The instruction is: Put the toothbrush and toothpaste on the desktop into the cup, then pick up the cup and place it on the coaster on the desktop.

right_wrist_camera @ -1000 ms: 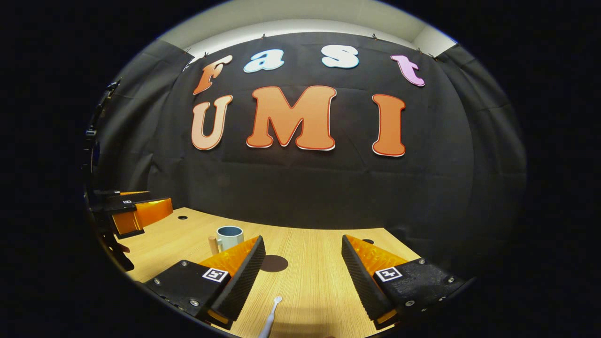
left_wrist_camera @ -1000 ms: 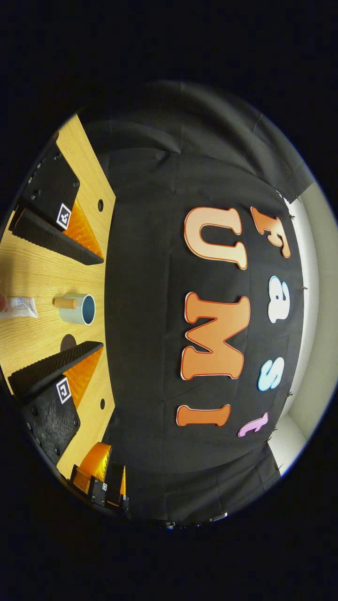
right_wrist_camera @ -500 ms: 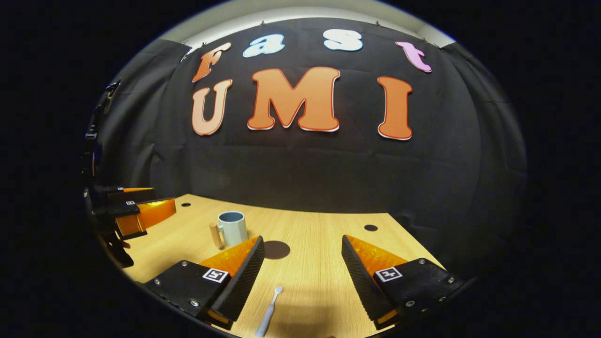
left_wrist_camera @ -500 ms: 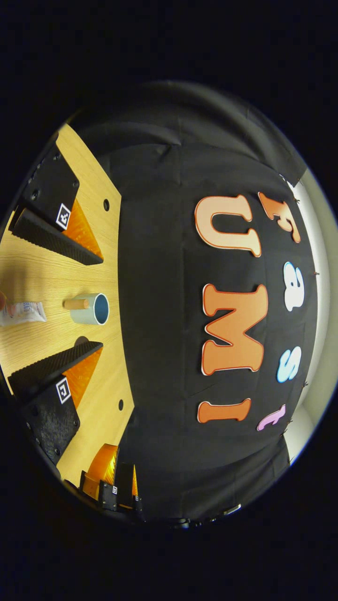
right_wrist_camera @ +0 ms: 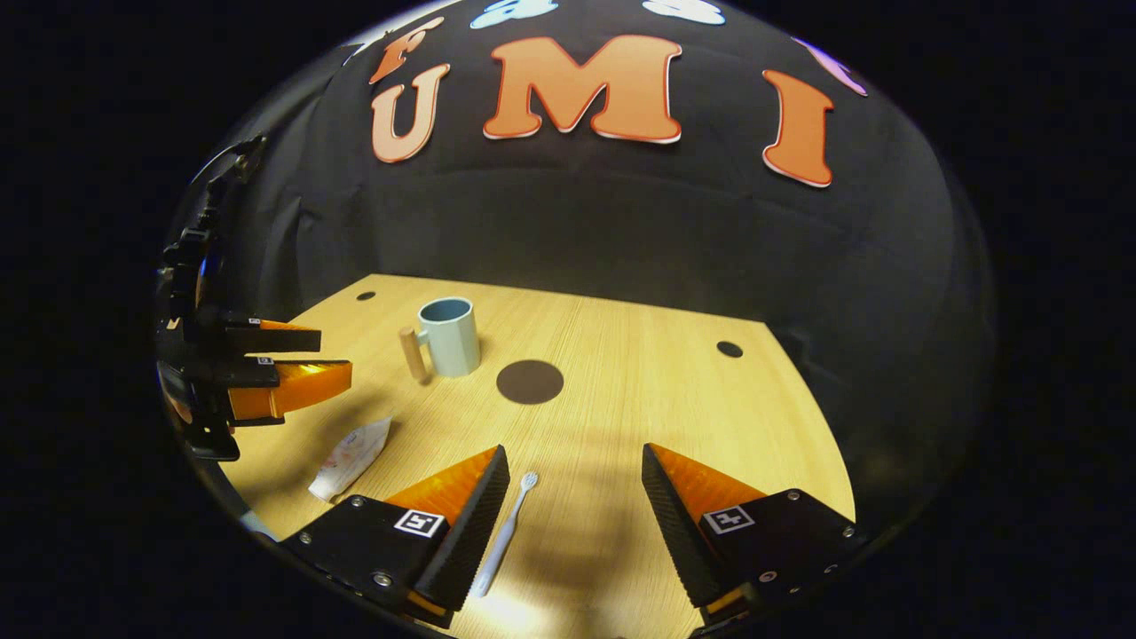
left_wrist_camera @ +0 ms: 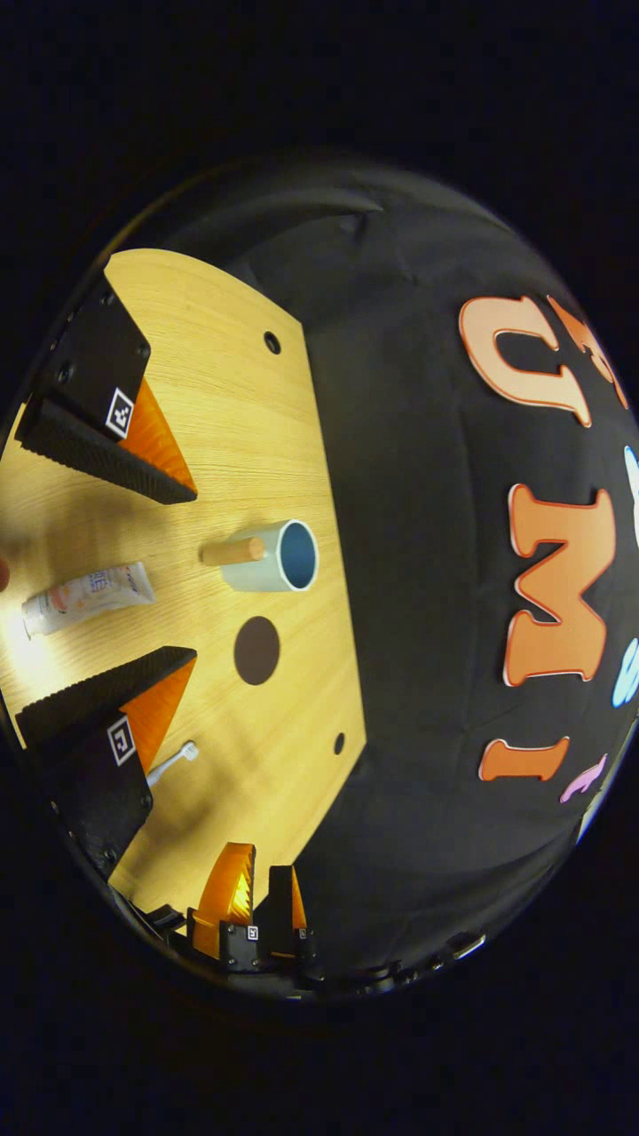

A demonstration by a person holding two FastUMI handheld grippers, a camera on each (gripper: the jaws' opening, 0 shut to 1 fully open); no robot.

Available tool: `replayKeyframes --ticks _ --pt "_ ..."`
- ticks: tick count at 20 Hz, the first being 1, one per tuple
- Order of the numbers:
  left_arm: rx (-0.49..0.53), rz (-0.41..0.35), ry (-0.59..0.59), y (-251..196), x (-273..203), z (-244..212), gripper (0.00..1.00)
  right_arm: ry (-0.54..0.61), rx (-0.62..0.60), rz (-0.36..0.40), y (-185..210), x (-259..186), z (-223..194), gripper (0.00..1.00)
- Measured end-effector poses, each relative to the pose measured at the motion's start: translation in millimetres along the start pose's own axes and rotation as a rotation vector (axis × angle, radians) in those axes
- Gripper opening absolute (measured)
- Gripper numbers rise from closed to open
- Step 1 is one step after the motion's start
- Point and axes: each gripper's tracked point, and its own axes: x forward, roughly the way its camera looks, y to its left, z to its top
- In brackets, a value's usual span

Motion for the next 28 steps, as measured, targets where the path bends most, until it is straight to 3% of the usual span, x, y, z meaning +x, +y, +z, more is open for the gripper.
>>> replayKeyframes --ticks 4,8,11,14,15,20,21,23,25,26,27,28 --pt "0.001 -0.071 0.123 -5.4 -3.4 -2.1 0.98 0.103 -0.022 0.047 5.3 2.6 -18.1 0.86" --pt "0.008 -0.09 0.247 -7.1 -1.2 -6.5 0.98 0.24 -0.007 0.08 7.8 4.2 -32.5 0.8" --pt "-0.011 -0.107 0.369 -8.5 6.1 -10.2 0.98 0.378 0.018 0.173 30.6 5.9 -50.5 0.75" --pt "-0.047 -0.131 0.488 -8.5 6.9 -17.7 0.98 0.443 0.014 0.16 31.9 6.9 -52.7 0.64" --pt "-0.051 -0.13 0.511 -6.7 8.6 -14.7 0.98 0.463 0.032 0.156 30.8 8.0 -51.4 0.66" --pt "-0.029 -0.112 0.603 -4.5 18.9 -22.4 1.0 0.58 0.068 0.175 44.6 14.6 -73.5 0.51" --pt "-0.029 -0.115 0.62 -6.5 18.9 -29.1 0.94 0.603 0.071 0.181 47.0 16.9 -78.6 0.52" --pt "-0.033 -0.108 0.651 -6.4 18.5 -35.5 0.82 0.643 0.083 0.17 49.7 23.2 -86.4 0.44" --pt "-0.045 -0.093 0.669 -5.1 22.4 -39.6 0.88 0.638 0.103 0.158 51.1 27.6 -82.4 0.36" --pt "-0.052 -0.083 0.678 -4.7 23.4 -43.5 0.74 0.651 0.104 0.154 52.3 27.9 -84.5 0.3" --pt "-0.049 -0.077 0.676 -4.1 24.1 -43.2 0.69 0.637 0.106 0.143 51.3 31.2 -84.7 0.25" --pt "-0.06 -0.084 0.676 -6.9 26.6 -44.4 0.55 0.641 0.1 0.148 51.1 28.8 -83.7 0.14"
